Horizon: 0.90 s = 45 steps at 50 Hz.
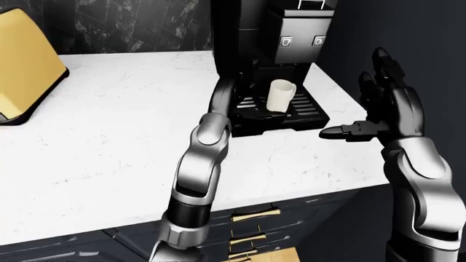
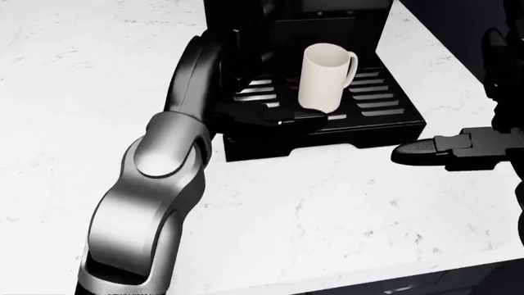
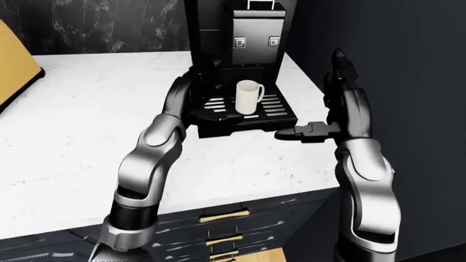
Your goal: Pick the mug from under the coffee machine dispenser and place it on the counter.
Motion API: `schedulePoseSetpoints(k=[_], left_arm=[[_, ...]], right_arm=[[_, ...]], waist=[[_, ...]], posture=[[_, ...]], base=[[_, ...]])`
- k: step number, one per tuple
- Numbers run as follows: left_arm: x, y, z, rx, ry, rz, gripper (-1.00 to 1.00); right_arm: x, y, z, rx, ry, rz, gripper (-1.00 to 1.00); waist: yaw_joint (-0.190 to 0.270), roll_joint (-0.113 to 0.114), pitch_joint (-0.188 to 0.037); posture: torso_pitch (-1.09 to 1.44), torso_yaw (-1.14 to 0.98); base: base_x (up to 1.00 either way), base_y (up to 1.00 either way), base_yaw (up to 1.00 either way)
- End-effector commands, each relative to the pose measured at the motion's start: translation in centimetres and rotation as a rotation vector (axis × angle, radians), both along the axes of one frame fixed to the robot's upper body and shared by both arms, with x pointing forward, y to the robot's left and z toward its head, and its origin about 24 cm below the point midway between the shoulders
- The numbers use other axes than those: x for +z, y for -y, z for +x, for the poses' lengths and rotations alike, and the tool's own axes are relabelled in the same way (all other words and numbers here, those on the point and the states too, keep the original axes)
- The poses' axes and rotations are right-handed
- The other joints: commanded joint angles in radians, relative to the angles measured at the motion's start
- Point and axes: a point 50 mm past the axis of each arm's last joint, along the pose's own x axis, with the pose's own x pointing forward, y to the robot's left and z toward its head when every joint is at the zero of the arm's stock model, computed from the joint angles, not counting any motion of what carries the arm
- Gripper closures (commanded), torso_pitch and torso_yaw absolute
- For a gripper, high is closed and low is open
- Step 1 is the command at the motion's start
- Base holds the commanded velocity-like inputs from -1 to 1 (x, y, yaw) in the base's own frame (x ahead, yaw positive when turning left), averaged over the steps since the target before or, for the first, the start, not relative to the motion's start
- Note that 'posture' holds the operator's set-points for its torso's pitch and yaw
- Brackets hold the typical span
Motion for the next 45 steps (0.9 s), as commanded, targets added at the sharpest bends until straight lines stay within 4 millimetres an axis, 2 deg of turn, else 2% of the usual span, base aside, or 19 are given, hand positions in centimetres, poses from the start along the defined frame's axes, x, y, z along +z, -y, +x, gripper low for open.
schedulePoseSetpoints(k=[1,14,30,45], left_arm=[[2.1,0.3,-0.2,-0.012,0.097,-0.025,-0.48],[2.0,1.0,1.4,-0.009,0.086,-0.036,-0.49],[1.7,2.0,1.6,-0.034,0.063,-0.047,-0.52],[1.7,2.8,3.2,-0.024,0.066,-0.047,-0.51]], right_arm=[[1.7,-0.1,-0.5,-0.003,0.086,-0.024,-1.0],[1.8,-0.1,-0.6,-0.002,0.088,-0.024,-1.0],[1.7,0.0,-0.6,-0.003,0.088,-0.025,-1.0],[1.9,0.1,-0.6,-0.004,0.09,-0.025,-1.0]], waist=[[0.0,-0.006,-0.025],[0.002,-0.01,-0.026],[0.001,-0.012,-0.025],[0.002,-0.016,-0.025]], posture=[[0.0,0.0],[0.0,0.0],[0.0,0.0],[0.0,0.0]], base=[[0.0,0.0,0.0],[0.0,0.0,0.0],[0.0,0.0,0.0],[0.0,0.0,0.0]])
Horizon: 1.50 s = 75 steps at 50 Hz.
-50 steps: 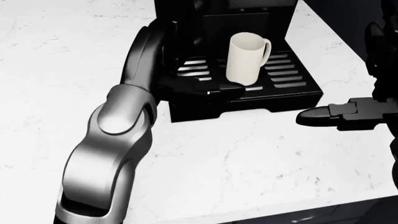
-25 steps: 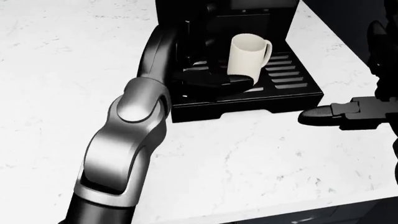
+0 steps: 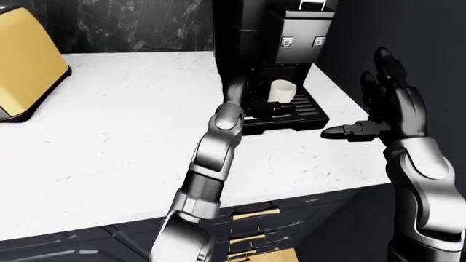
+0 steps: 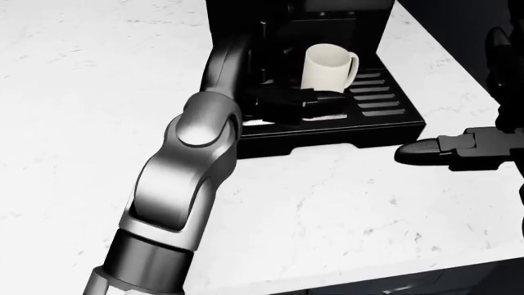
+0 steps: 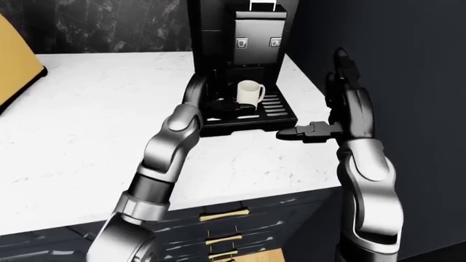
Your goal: Pick the mug from under the coffee machine dispenser and place it on the counter.
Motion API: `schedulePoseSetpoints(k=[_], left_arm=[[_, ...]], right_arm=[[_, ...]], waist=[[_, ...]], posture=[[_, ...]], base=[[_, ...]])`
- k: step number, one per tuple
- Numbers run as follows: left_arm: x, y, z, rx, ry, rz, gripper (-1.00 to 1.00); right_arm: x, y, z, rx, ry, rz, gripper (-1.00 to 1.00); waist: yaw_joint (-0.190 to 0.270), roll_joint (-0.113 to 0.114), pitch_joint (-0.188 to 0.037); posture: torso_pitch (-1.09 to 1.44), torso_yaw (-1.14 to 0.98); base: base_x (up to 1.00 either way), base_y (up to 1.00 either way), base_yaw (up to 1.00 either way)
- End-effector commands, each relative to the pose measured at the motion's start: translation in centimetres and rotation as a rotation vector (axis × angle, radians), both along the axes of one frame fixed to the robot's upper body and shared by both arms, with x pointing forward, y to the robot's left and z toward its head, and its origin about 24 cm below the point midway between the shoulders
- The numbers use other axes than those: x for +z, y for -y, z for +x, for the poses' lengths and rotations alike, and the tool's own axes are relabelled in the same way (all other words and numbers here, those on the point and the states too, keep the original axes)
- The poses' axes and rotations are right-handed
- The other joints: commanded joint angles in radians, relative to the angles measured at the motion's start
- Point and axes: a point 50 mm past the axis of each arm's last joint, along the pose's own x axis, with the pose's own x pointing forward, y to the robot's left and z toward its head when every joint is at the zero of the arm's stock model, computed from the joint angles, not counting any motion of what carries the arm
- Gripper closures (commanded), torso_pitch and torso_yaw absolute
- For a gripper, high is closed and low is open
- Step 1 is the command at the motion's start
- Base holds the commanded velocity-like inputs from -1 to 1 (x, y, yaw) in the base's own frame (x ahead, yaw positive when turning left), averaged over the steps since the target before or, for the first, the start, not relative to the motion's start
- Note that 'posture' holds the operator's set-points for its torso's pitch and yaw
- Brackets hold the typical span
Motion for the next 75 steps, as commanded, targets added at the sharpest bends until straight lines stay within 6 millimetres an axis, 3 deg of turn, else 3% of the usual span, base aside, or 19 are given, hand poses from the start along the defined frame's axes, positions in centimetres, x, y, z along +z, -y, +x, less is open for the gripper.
schedulePoseSetpoints(k=[1,12,25,48,61,63,65,67,69,70,71,75], left_arm=[[2.5,0.4,-0.2,-0.005,0.106,-0.029,-0.52],[2.1,1.0,1.0,-0.004,0.087,-0.032,-0.51],[2.1,2.1,-0.1,-0.05,0.073,-0.033,-0.51],[2.2,3.1,1.7,-0.045,0.081,-0.019,-0.48],[1.4,4.1,1.6,-0.067,0.065,-0.008,-0.44],[1.3,4.1,1.7,-0.065,0.065,-0.007,-0.31],[1.2,4.2,1.8,-0.063,0.064,-0.004,0.04],[1.1,4.1,2.0,-0.055,0.062,0.0,0.08],[1.1,4.0,2.3,-0.047,0.064,0.004,0.43],[1.0,4.0,2.4,-0.042,0.068,0.01,0.84],[0.8,4.1,2.3,-0.041,0.068,0.014,1.0],[0.8,4.2,2.3,-0.034,0.086,0.028,1.0]], right_arm=[[1.7,-0.1,-0.4,-0.001,0.088,-0.025,-1.0],[1.8,0.0,-0.5,-0.001,0.09,-0.023,-1.0],[1.8,0.0,-0.5,-0.003,0.089,-0.025,-1.0],[2.2,0.1,-0.7,-0.004,0.099,-0.022,-1.0],[2.2,0.2,-0.7,-0.008,0.099,-0.022,-1.0],[2.1,0.2,-0.7,-0.009,0.099,-0.022,-1.0],[2.1,0.2,-0.7,-0.008,0.099,-0.022,-1.0],[2.1,0.2,-0.7,-0.009,0.099,-0.021,-1.0],[2.1,0.3,-0.8,-0.009,0.099,-0.021,-1.0],[2.1,0.2,-0.8,-0.009,0.099,-0.021,-1.0],[2.1,0.3,-0.8,-0.009,0.099,-0.02,-1.0],[2.1,0.3,-0.8,-0.009,0.101,-0.02,-1.0]], waist=[[-0.001,-0.006,-0.025],[0.002,-0.011,-0.023],[-0.003,-0.009,-0.025],[0.001,-0.014,-0.03],[0.0,-0.019,-0.029],[0.0,-0.02,-0.029],[0.0,-0.02,-0.03],[-0.001,-0.02,-0.031],[0.0,-0.02,-0.032],[0.0,-0.02,-0.033],[0.0,-0.02,-0.033],[0.0,-0.02,-0.036]], posture=[[0.0,0.0],[0.0,0.0],[0.0,0.0],[0.0,0.0],[0.0,0.0],[0.0,0.0],[0.0,0.0],[0.0,0.0],[0.0,0.0],[0.0,0.0],[0.0,0.0],[0.0,0.0]], base=[[0.0,0.0,0.0],[0.0,0.0,0.0],[0.0,0.0,0.0],[0.0,0.0,0.0],[0.0,0.0,0.0],[0.0,0.0,0.0],[0.0,0.0,0.0],[0.0,0.0,0.0],[0.0,0.0,0.0],[0.0,0.0,0.0],[0.0,0.0,0.0],[0.0,0.0,0.0]])
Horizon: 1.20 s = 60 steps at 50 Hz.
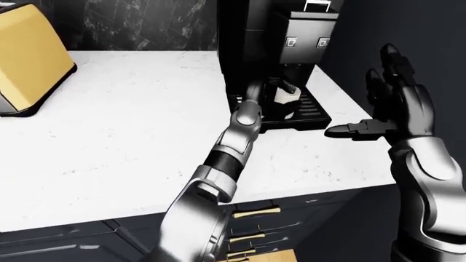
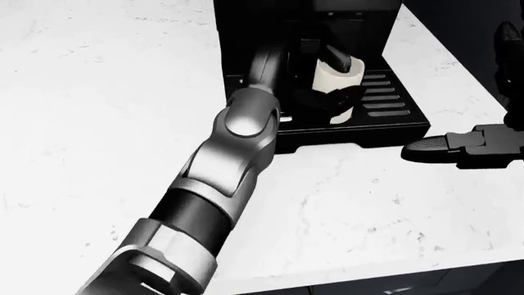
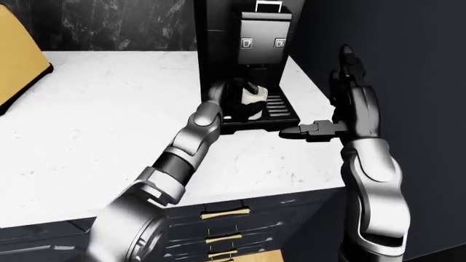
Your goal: Pick the mug from under the coffee machine dispenser and place it on the counter.
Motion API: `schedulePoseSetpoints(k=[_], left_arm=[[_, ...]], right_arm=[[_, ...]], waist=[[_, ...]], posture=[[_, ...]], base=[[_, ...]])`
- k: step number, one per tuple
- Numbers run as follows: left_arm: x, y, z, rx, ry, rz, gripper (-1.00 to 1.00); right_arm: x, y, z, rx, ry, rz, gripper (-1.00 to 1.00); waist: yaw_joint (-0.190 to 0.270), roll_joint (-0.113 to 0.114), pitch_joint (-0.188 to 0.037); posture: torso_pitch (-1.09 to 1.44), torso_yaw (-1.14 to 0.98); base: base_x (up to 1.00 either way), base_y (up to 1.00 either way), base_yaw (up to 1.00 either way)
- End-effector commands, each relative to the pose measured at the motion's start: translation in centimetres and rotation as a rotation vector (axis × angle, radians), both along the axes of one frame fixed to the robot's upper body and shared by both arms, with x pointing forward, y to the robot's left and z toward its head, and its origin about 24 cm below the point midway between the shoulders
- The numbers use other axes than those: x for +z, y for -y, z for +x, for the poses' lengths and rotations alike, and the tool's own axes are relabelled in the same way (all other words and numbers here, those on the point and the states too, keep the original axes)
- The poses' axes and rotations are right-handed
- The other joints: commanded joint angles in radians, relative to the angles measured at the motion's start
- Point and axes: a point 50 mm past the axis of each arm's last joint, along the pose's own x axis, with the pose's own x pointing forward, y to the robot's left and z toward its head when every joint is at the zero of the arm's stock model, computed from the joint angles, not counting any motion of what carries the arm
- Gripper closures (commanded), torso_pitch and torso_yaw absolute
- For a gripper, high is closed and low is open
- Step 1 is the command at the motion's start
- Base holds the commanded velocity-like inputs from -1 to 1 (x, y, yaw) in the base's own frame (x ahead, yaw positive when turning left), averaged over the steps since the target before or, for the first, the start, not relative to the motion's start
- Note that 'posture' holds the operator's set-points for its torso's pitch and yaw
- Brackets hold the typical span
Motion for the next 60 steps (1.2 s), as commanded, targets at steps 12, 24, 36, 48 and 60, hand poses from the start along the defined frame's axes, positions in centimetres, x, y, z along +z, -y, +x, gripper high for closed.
schedulePoseSetpoints(k=[12,24,36,48,60], left_arm=[[3.7,0.4,-0.5,-0.031,0.108,-0.044,1.0],[6.3,-1.4,-3.4,-0.051,0.132,-0.098,1.0],[7.4,-5.3,-3.7,0.008,0.156,-0.099,1.0],[8.0,-8.4,-4.5,0.063,0.172,-0.11,1.0],[7.4,-12.6,-4.9,0.156,0.174,-0.087,1.0]], right_arm=[[1.8,0.0,-0.5,-0.003,0.087,-0.026,-1.0],[2.1,-0.1,-0.3,-0.003,0.088,-0.029,-1.0],[1.9,-0.2,-0.3,-0.001,0.086,-0.031,-1.0],[2.0,-0.3,-0.3,0.0,0.086,-0.033,-1.0],[2.0,-0.3,-0.3,0.001,0.086,-0.035,-1.0]], waist=[[-0.002,-0.006,-0.025],[-0.006,0.005,-0.015],[-0.006,0.015,-0.008],[-0.006,0.021,-0.006],[-0.006,0.029,-0.007]], posture=[[0.0,0.0],[0.0,0.0],[0.0,0.0],[0.0,0.0],[0.0,0.0]], base=[[0.0,0.0,0.0],[0.0,0.0,0.0],[0.0,0.0,0.0],[0.0,0.0,0.0],[0.0,0.0,0.0]])
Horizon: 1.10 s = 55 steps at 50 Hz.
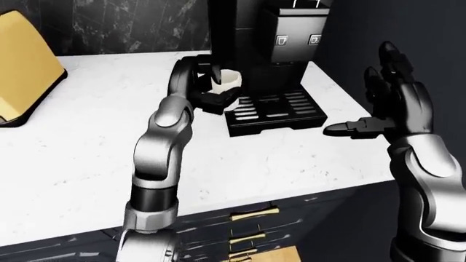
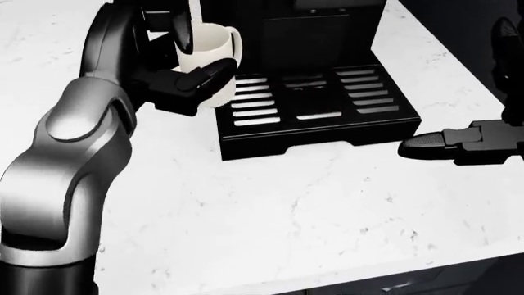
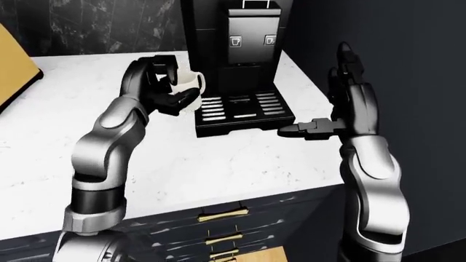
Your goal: Pick the mug from under the coffee machine dispenser and place it on the counter.
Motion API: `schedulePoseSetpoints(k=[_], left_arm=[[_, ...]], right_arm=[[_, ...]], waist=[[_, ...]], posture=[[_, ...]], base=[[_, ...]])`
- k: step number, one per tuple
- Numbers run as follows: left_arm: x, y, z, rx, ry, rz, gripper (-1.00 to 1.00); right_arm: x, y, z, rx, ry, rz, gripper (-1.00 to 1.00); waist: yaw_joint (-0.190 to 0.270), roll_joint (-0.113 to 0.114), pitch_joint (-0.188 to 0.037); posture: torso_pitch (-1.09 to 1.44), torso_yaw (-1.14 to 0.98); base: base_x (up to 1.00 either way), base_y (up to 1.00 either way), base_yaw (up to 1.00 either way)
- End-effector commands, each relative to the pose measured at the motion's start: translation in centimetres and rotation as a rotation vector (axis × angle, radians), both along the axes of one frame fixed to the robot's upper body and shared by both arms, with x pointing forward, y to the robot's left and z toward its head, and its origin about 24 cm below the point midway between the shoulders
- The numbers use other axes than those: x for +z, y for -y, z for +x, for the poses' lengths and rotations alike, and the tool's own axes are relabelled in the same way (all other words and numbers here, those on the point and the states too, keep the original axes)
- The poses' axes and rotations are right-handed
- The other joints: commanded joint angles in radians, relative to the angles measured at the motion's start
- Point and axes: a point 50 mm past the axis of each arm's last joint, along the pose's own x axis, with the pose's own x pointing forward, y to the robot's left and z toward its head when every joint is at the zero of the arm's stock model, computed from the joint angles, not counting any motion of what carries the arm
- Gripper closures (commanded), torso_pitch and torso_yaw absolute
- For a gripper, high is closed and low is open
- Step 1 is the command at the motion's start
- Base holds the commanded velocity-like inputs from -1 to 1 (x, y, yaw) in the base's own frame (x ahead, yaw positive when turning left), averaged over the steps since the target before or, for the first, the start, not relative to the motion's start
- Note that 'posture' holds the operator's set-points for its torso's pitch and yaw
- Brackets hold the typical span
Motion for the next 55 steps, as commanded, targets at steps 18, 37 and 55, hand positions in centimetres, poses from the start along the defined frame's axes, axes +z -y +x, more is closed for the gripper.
schedulePoseSetpoints(k=[18,37,55], left_arm=[[2.5,-7.2,-2.5,0.156,0.147,-0.006,1.0],[-0.5,-10.5,-3.4,0.23,0.138,0.017,1.0],[-3.3,-11.3,-3.8,0.259,0.094,0.0,1.0]], right_arm=[[1.9,-0.1,-0.4,-0.005,0.09,-0.029,-1.0],[2.0,-0.1,-0.5,-0.003,0.09,-0.034,-1.0],[2.2,-0.1,-0.5,-0.003,0.094,-0.037,-1.0]], waist=[[-0.001,0.014,-0.03],[-0.003,0.022,-0.033],[-0.004,0.026,-0.034]], posture=[[0.0,0.0],[0.0,0.0],[0.0,0.0]], base=[[0.0,0.0,0.0],[0.0,0.0,0.0],[0.0,0.0,0.0]])
